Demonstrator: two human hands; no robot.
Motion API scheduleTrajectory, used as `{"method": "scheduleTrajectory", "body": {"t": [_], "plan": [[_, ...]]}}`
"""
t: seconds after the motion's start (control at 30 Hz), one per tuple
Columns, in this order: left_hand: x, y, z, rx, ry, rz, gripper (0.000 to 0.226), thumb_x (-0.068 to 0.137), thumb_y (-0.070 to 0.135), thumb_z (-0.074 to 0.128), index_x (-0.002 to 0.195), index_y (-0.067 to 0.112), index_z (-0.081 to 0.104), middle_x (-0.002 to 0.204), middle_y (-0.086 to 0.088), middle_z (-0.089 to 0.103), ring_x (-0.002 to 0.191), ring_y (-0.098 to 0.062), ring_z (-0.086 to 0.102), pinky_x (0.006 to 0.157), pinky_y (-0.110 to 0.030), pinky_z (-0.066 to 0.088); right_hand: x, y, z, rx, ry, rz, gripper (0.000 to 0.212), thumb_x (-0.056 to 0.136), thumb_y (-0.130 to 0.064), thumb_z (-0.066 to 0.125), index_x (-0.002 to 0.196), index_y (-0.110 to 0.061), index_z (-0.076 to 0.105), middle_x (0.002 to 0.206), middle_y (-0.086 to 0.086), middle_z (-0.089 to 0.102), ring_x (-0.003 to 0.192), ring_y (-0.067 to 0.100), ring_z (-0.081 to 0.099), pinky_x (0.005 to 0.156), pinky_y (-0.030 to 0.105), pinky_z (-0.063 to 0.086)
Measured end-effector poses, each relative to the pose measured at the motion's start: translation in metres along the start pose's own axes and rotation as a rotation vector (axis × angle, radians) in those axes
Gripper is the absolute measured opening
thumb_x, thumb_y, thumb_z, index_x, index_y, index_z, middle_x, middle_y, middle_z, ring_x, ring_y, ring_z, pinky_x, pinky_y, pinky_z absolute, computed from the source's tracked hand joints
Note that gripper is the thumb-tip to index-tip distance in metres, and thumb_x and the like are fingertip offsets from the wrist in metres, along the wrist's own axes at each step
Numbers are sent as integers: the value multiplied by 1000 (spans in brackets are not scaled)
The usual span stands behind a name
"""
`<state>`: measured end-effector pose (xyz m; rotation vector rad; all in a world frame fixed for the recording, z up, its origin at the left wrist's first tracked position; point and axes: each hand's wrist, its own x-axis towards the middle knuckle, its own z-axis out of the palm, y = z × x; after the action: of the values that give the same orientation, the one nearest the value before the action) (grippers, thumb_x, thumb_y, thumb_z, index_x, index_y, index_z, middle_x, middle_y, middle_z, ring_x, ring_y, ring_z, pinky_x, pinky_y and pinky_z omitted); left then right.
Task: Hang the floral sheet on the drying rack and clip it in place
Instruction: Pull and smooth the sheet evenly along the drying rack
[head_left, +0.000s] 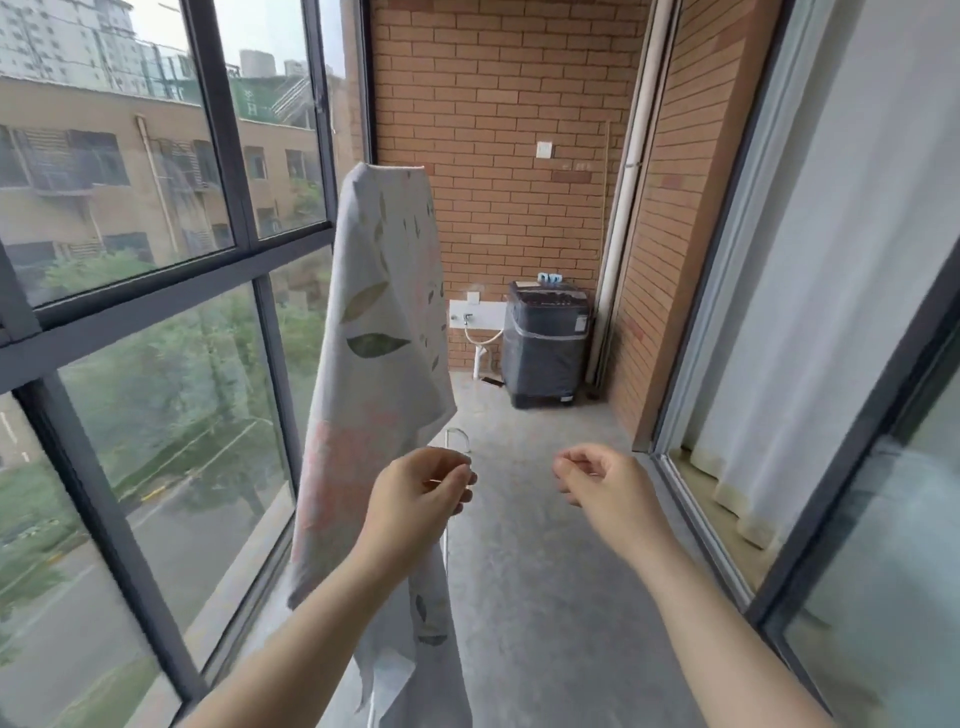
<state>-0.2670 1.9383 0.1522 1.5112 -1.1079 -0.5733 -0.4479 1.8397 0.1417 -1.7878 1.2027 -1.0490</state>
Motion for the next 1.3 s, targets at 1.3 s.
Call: {"method": "scheduleTrajectory", "body": {"t": [1.3], "plan": [[364, -75, 382, -167, -167, -326, 10, 90, 11, 61, 95, 17, 68, 91, -3, 73, 84, -16, 71, 73, -26, 57, 363, 257, -172, 187, 113, 409, 11, 94, -11, 59, 96, -9, 70, 85, 8, 73, 80, 20, 71, 71, 24, 59]]}}
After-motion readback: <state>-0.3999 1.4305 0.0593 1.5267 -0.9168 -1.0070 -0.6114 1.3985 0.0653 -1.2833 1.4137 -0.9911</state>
